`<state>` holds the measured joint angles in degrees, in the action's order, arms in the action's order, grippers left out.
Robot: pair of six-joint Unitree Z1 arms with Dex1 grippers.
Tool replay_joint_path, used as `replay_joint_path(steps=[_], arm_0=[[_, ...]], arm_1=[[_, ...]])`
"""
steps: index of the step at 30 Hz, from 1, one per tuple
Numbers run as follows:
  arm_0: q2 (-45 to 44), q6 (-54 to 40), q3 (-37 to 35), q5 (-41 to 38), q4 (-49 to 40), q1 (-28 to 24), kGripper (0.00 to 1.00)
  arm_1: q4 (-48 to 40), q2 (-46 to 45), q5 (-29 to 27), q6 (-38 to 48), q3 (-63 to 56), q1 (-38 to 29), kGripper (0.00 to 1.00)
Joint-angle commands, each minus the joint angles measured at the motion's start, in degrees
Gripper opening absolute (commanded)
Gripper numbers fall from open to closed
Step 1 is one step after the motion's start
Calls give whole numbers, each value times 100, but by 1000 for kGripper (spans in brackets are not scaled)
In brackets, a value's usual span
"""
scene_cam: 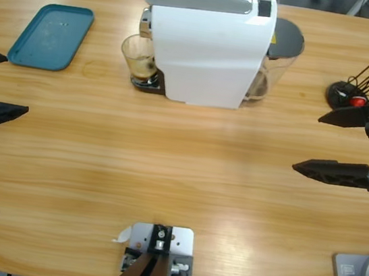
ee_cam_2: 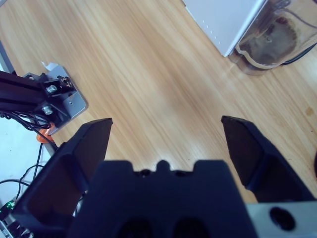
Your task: Pour coffee
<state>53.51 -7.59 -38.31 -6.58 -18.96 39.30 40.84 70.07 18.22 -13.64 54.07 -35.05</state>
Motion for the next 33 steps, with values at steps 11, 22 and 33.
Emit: replay_joint_path(steps=[11,22,33], arm_0=[[1484,-58,149,331,946,51,991],[2885,-12,325,233,2115,51,994],[4250,336,588,482,4009,-76,991]], arm_1=[[-76,179,-64,70,-211,-64,1000],[-59,109,-56,125,-217,-90,1000],[-23,54,-56,130,-213,-90,1000]])
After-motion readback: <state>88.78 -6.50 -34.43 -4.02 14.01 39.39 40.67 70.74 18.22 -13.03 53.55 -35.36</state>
